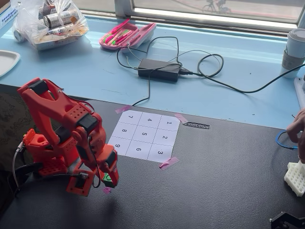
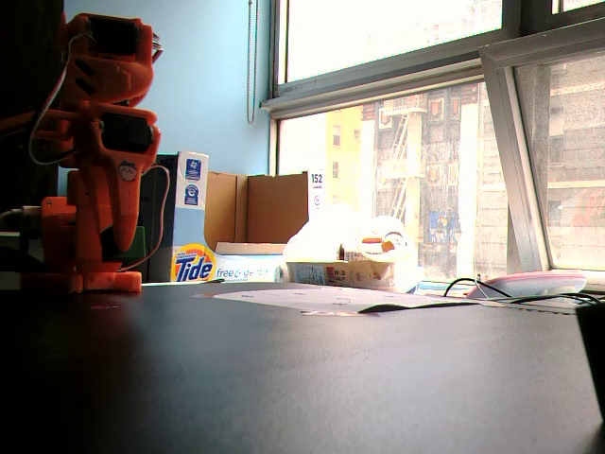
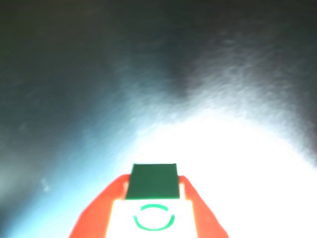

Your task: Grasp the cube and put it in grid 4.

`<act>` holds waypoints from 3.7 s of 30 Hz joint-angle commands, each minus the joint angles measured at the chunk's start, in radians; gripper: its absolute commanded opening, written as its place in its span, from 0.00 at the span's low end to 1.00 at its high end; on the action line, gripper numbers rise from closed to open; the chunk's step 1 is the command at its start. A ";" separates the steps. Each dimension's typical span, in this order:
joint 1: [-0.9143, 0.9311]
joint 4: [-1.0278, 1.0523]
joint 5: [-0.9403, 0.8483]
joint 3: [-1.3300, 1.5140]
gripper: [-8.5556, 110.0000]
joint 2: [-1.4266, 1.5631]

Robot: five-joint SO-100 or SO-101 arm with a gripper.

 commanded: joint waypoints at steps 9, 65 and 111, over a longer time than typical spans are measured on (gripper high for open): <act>-0.360 0.179 0.012 -0.370 0.07 -0.049; -1.143 0.095 0.132 -1.057 0.07 -0.937; -0.709 0.175 -0.094 -0.851 0.32 -0.225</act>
